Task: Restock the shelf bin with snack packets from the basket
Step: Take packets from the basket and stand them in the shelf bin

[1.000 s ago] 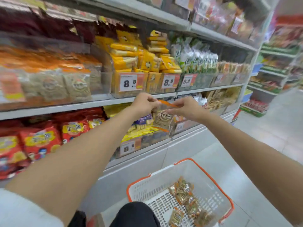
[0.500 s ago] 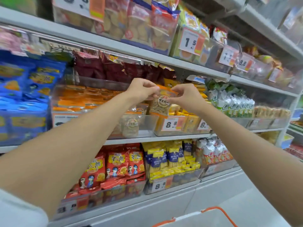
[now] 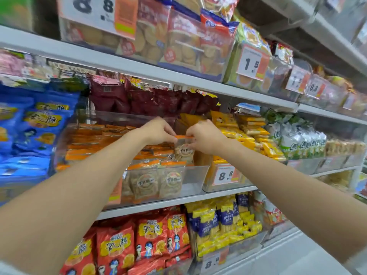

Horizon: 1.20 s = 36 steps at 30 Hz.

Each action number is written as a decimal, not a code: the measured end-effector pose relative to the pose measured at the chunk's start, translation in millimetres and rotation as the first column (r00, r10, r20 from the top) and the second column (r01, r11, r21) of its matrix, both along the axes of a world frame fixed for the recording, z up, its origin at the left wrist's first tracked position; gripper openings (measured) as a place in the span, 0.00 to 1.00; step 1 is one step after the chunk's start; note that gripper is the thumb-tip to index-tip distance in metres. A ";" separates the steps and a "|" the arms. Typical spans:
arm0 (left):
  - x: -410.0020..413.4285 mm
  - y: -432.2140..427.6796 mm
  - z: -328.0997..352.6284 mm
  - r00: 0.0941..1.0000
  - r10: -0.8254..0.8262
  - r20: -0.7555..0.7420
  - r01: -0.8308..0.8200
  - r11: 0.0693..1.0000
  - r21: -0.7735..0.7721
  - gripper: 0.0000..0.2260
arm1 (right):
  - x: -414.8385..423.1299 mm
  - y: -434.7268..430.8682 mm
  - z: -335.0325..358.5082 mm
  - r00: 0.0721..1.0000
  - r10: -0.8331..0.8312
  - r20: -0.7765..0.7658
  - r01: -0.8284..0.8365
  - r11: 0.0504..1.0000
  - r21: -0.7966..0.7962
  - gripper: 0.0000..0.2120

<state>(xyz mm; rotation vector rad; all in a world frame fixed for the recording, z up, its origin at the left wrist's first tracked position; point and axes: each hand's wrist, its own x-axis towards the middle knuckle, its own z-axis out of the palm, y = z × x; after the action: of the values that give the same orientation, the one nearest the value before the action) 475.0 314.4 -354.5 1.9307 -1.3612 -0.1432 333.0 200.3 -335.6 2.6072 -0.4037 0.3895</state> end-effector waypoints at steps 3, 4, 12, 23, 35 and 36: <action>4.3 -6.0 -10.4 0.998 -0.026 0.050 0.021 0.996 0.084 0.06 | 6.7 0.4 -8.9 0.991 -0.047 -0.126 0.037 0.996 -0.080 0.09; 4.0 -7.5 -15.4 0.998 -0.034 0.056 0.028 0.995 0.098 0.07 | 7.9 -1.0 -12.9 0.984 -0.063 -0.167 0.045 0.993 -0.113 0.11; 8.0 -14.7 -34.4 0.999 -0.040 0.015 0.039 0.998 0.049 0.04 | 9.5 -5.5 -26.0 0.966 -0.097 -0.241 0.042 0.973 -0.226 0.13; 5.4 -14.1 -36.0 0.998 -0.064 0.021 0.063 0.998 0.032 0.03 | 13.4 -5.3 -32.8 0.956 -0.141 -0.256 0.063 0.954 -0.294 0.15; -12.8 7.0 -18.2 0.992 0.052 0.113 -0.057 0.998 0.033 0.08 | -20.4 2.6 6.5 0.993 0.112 0.037 -0.107 0.989 -0.099 0.17; -18.3 9.9 -17.0 0.990 0.085 0.109 -0.083 0.996 -0.024 0.06 | -29.4 4.0 6.5 0.983 0.148 0.113 -0.140 0.987 -0.073 0.15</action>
<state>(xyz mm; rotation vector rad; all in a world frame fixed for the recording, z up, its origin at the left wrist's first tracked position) 456.7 324.3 -371.5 2.0016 -1.3440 0.0172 303.6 204.3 -329.1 2.5653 -0.2375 0.5981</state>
